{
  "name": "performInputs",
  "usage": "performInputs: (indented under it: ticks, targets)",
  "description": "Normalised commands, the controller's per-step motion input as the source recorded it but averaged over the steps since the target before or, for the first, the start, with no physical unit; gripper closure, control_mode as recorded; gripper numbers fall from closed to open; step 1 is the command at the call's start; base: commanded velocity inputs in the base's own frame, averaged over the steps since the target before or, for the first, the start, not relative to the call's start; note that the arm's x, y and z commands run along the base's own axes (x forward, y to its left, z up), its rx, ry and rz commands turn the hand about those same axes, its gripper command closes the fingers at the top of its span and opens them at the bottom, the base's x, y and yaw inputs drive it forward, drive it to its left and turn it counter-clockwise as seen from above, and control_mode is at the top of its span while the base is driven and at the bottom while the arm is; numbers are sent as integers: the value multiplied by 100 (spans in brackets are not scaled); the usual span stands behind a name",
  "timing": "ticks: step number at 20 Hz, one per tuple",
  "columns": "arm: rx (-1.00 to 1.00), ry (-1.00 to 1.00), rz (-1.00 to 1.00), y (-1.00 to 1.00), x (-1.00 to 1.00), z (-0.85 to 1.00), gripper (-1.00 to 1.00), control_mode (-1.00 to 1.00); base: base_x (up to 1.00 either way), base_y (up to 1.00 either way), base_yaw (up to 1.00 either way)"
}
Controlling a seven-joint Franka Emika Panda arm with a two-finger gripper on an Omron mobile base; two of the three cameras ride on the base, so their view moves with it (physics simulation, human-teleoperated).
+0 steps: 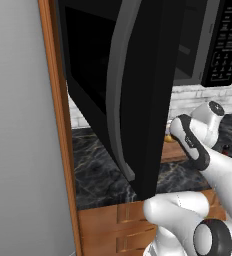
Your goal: Retrieve the reheated potato from the microwave, then place the potato, cheese, and condiment on the cutting board.
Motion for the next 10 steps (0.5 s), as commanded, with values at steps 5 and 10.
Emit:
performInputs:
  ticks: [5,10]
  targets:
    - [0,10,0,-16,30,-48,100,-100,0,0,0]
    - [0,7,0,-8,42,-50,100,-100,0,0,0]
